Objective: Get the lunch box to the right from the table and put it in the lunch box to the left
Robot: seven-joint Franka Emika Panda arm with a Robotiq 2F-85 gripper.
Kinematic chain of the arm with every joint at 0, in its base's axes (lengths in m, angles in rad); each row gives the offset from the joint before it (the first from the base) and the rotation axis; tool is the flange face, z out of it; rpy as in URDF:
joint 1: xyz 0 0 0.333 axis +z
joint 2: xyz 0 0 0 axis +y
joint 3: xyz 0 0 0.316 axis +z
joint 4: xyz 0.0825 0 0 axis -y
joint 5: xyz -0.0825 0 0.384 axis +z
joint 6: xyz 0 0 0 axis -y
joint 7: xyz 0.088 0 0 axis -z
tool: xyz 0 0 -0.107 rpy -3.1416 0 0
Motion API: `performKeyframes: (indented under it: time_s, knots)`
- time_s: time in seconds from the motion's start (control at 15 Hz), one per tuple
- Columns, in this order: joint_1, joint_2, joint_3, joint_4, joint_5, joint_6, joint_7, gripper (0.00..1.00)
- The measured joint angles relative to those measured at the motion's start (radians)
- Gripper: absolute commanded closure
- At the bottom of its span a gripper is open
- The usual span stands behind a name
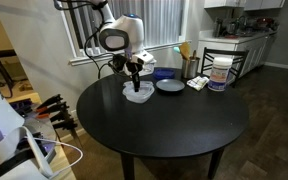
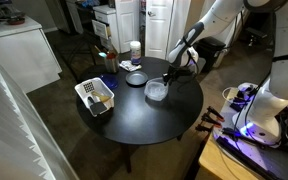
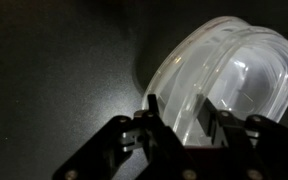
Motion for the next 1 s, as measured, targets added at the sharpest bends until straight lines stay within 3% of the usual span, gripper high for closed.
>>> performKeyframes:
  time_s: [0.2, 0.4, 0.67, 0.93, 1.0]
  knots:
    - [-0.001, 0.0, 0.002, -0.002, 0.0, 0.0, -0.012, 1.0]
    - [-0.022, 0.0, 0.03, -0.002, 0.053, 0.014, -0.011, 0.98]
    - [-0.083, 0.0, 0.125, 0.003, 0.198, 0.058, -0.011, 0.98]
    - [-0.104, 0.001, 0.162, 0.003, 0.242, 0.064, -0.011, 0.98]
    - [-0.105, 0.001, 0.163, 0.003, 0.243, 0.064, -0.011, 0.68]
